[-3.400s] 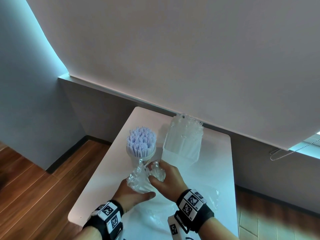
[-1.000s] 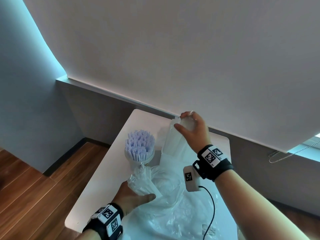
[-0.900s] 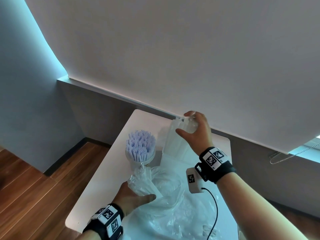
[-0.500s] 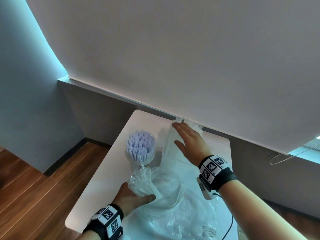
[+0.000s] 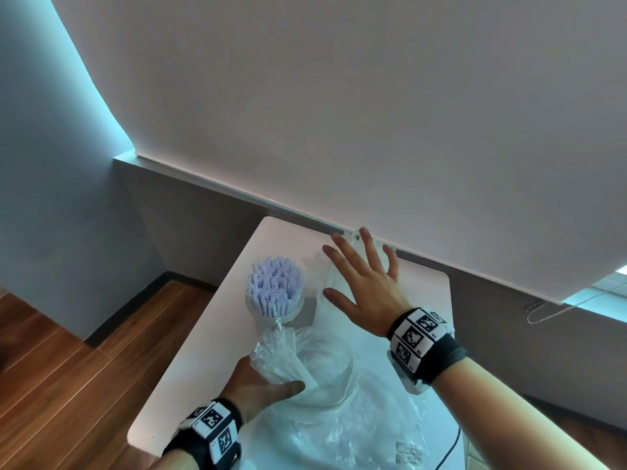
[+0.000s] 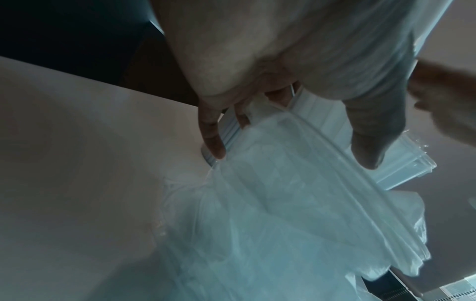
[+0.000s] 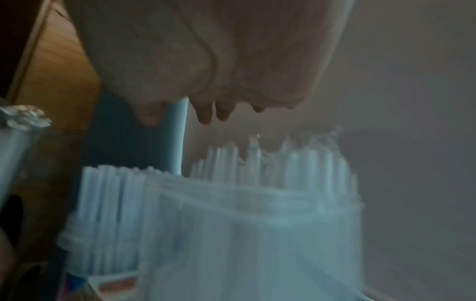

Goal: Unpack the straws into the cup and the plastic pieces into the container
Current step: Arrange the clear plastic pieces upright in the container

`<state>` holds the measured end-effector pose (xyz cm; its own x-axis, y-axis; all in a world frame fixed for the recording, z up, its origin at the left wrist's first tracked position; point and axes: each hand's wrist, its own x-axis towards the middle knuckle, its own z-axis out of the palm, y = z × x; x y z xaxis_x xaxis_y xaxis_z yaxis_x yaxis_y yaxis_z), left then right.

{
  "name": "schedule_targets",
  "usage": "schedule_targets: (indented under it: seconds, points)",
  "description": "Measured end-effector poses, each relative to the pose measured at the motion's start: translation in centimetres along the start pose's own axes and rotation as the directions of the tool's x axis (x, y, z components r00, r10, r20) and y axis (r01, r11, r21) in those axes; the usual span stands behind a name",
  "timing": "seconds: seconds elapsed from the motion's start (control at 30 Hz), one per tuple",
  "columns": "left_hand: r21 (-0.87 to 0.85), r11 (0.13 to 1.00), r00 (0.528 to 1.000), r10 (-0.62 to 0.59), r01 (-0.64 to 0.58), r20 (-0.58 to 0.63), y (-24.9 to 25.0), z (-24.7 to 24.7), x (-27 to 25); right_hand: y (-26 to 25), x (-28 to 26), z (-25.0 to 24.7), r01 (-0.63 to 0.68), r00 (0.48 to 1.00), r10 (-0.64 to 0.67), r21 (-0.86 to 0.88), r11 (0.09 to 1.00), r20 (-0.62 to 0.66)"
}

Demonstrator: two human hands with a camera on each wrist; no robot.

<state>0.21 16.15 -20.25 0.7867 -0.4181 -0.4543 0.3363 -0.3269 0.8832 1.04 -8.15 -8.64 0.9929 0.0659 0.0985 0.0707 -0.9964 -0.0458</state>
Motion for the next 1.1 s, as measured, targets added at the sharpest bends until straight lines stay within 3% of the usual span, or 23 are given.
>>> schedule_targets:
  seconds: [0.07,0.13,0.2,0.27,0.37,0.57,0.73,1.1]
  points:
    - [-0.015,1.0,1.0,0.012,-0.012,0.013,0.1,-0.1,-0.1,-1.9,-0.8,-1.1,0.088,0.981,-0.064,0.129,0.988,-0.182]
    - [-0.012,0.999,0.999,0.038,-0.038,0.028,0.2,-0.1,-0.2,-3.9,-2.0,-1.3,0.213,0.96,-0.135,0.33,0.92,-0.245]
    - [-0.006,0.997,0.996,0.072,-0.072,0.043,0.3,-0.1,-0.2,-5.5,-3.6,-0.3,0.216,0.976,-0.164,0.539,0.814,-0.143]
    - [-0.016,0.996,0.995,0.083,-0.082,0.062,0.3,0.0,-0.1,-6.3,-4.9,1.5,0.102,0.984,-0.172,0.658,0.746,0.043]
    - [0.002,0.997,0.996,0.081,-0.081,0.035,0.4,0.3,0.2,-7.2,-5.9,4.0,-0.004,0.978,-0.147,0.71,0.705,0.151]
    - [0.048,0.99,0.991,0.13,-0.131,0.03,0.4,0.4,0.0,-8.0,-6.0,5.4,-0.03,0.998,-0.017,0.706,0.707,0.059]
    - [0.086,0.989,0.993,0.119,-0.12,0.017,0.1,0.2,0.2,-8.2,-6.4,6.3,-0.06,0.994,0.105,0.754,0.654,-0.012]
    - [0.109,0.987,0.993,0.117,-0.114,-0.019,-0.3,0.2,0.7,-9.1,-6.7,7.1,-0.086,0.982,0.187,0.778,0.623,-0.04]
